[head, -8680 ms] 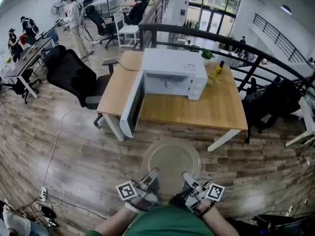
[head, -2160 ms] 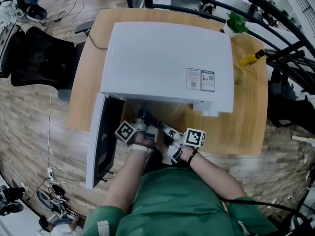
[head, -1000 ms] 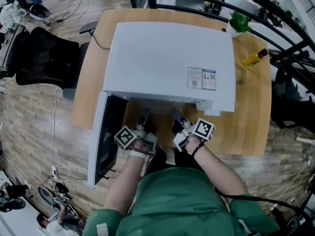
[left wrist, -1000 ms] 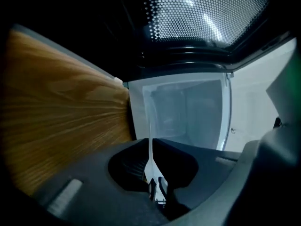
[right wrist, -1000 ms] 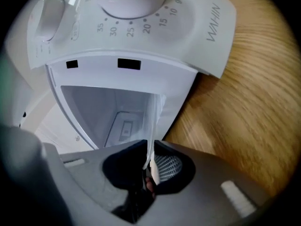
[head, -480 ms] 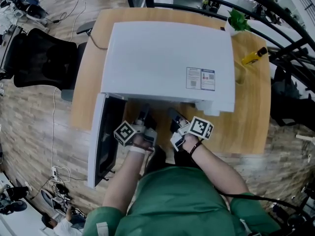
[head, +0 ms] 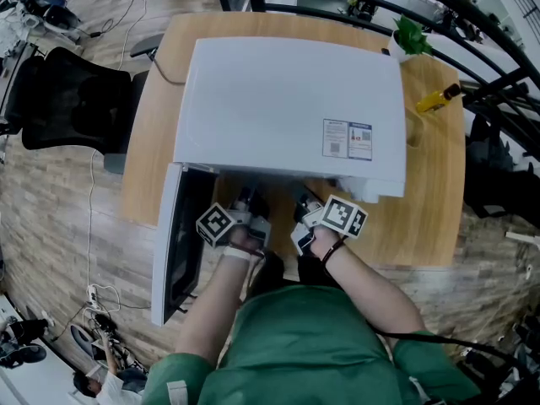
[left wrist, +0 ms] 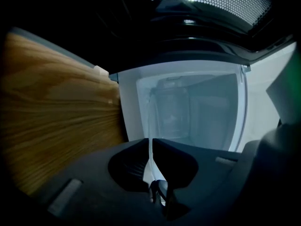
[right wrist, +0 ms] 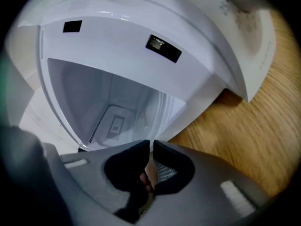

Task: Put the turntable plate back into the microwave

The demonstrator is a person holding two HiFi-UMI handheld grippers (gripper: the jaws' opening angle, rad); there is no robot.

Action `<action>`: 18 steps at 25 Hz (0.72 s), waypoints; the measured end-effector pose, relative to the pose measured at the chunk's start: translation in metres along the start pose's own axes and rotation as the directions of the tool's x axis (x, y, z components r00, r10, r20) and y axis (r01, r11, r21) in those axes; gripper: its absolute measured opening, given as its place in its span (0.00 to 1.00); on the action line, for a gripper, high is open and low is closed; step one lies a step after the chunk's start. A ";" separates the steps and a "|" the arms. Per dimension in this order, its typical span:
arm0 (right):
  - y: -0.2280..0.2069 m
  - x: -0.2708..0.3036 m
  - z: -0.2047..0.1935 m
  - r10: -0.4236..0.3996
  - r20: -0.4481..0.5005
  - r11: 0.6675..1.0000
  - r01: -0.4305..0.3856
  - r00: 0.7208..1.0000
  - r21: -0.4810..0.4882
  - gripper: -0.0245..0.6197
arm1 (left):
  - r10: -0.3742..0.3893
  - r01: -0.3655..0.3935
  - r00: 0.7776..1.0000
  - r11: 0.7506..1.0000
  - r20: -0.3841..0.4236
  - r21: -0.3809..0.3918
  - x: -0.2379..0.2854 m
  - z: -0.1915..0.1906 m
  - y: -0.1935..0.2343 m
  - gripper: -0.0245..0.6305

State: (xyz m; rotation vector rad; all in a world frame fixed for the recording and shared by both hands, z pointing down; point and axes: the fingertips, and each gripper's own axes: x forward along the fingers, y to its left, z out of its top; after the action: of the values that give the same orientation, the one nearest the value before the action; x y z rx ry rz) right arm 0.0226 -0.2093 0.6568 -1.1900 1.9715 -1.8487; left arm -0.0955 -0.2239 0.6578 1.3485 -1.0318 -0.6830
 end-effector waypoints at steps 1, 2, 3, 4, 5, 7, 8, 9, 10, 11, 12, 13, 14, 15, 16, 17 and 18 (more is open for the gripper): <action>0.000 0.001 0.002 -0.010 0.002 1.000 0.010 1.000 -0.008 0.06 | 0.000 0.000 1.000 1.000 0.001 0.000 0.001 0.000 0.000 0.09; 0.000 0.002 0.003 -0.018 0.002 1.000 0.018 1.000 -0.016 0.06 | 0.000 0.000 1.000 1.000 0.001 0.001 0.002 0.001 0.000 0.09; 0.001 0.003 0.004 -0.024 0.002 0.999 0.024 1.000 -0.023 0.06 | -0.001 0.001 1.000 1.000 0.001 0.002 0.003 0.002 0.000 0.09; 0.002 0.004 0.005 -0.030 0.001 0.999 0.030 1.000 -0.028 0.06 | -0.002 0.002 1.000 1.000 0.002 0.002 0.004 0.002 0.000 0.09; 0.002 0.004 0.005 -0.036 0.000 0.999 0.036 0.999 -0.028 0.06 | -0.003 0.003 1.000 1.000 0.003 0.002 0.004 0.003 -0.001 0.09; 0.003 0.005 0.004 -0.037 -0.001 0.999 0.037 0.999 -0.017 0.06 | -0.004 0.004 1.000 1.000 0.010 0.000 0.004 0.005 -0.001 0.09; 0.003 0.006 0.003 -0.032 0.001 0.999 0.032 0.999 -0.007 0.06 | -0.004 0.004 1.000 1.000 0.015 -0.001 0.004 0.006 0.000 0.09; 0.002 0.007 0.003 -0.025 0.005 1.000 0.025 1.000 0.004 0.06 | -0.004 0.004 1.000 1.000 0.018 -0.004 0.004 0.007 0.001 0.09; 0.002 0.008 0.002 -0.016 0.010 1.000 0.016 1.000 0.013 0.06 | -0.004 0.004 1.000 1.000 0.019 -0.007 0.005 0.008 0.002 0.09; 0.001 0.009 0.003 -0.008 0.016 1.000 0.008 1.000 0.022 0.06 | -0.003 0.004 1.000 1.000 0.018 -0.010 0.006 0.009 0.002 0.09; 0.001 0.010 0.003 -0.002 0.022 1.000 0.001 1.000 0.029 0.06 | -0.004 0.004 1.000 1.000 0.018 -0.012 0.007 0.009 0.002 0.09; 0.001 0.011 0.004 0.002 0.026 0.999 -0.003 1.000 0.036 0.06 | -0.004 0.005 1.000 1.000 0.017 -0.012 0.007 0.010 0.001 0.09; 0.002 0.011 0.005 0.003 0.030 0.999 -0.004 1.000 0.040 0.06 | -0.005 0.005 1.000 1.000 0.016 -0.012 0.007 0.010 0.000 0.08; 0.003 0.012 0.006 0.004 0.032 0.999 -0.006 0.999 0.041 0.06 | -0.005 0.005 1.000 1.000 0.017 -0.012 0.007 0.011 -0.001 0.08; 0.004 0.013 0.008 0.006 0.033 0.999 -0.007 0.999 0.041 0.06 | -0.007 0.007 1.000 1.000 0.019 -0.014 0.007 0.011 -0.002 0.08; 0.004 0.014 0.009 0.008 0.033 0.999 -0.009 0.999 0.041 0.06 | -0.013 0.013 1.000 1.000 0.024 -0.020 0.007 0.012 -0.003 0.08; 0.005 0.016 0.010 0.010 0.033 0.999 -0.011 0.999 0.041 0.06 | -0.024 0.025 0.999 0.999 0.030 -0.032 0.008 0.012 -0.005 0.08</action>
State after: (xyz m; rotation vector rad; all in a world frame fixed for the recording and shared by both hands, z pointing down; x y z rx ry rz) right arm 0.0164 -0.2277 0.6563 -1.1884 1.9090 -1.8436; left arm -0.1020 -0.2366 0.6533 1.3286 -1.0251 -0.7367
